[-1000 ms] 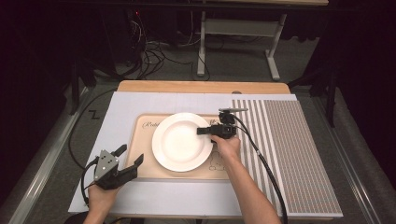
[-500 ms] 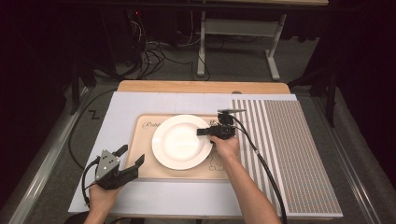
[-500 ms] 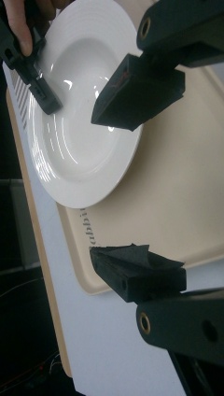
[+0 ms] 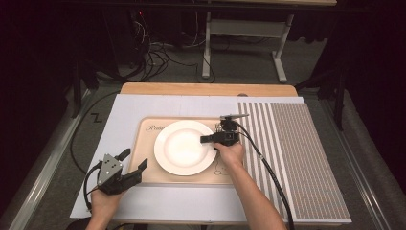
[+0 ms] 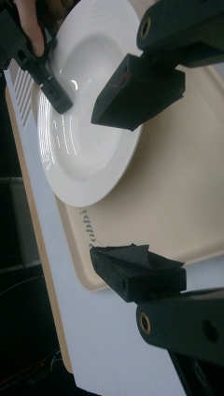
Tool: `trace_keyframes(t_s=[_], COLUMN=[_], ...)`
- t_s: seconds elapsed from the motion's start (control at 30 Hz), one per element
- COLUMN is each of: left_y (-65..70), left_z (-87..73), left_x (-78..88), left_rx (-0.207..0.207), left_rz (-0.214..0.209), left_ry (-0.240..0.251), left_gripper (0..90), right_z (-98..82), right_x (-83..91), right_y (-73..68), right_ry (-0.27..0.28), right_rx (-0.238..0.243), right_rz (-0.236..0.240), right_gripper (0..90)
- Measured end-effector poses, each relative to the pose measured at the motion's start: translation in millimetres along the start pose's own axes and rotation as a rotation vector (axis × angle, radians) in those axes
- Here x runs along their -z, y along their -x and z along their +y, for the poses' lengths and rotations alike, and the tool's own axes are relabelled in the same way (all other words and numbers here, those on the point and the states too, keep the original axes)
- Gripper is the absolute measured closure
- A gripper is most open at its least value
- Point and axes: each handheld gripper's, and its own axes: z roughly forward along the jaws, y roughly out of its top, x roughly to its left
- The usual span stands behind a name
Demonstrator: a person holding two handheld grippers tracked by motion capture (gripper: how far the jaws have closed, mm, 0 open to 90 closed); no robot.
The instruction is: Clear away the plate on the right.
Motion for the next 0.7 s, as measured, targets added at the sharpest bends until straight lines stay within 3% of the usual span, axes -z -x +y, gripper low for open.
trace_keyframes(t_s=[0.37, 0.7], left_y=[0.5, 1.3], left_z=[0.4, 0.4], left_x=[0.9, 0.6], left_rx=[-0.004, -0.012], left_rz=[-0.010, -0.018], left_ry=[0.010, 0.009], left_gripper=[30.8, 30.4], right_z=[0.3, 0.9], right_x=[1.3, 4.7], right_y=[-1.0, 3.2], right_ry=[-0.001, 0.005], right_rx=[0.026, 0.020], right_rz=[-0.018, -0.007], right_gripper=[77.5, 75.0])
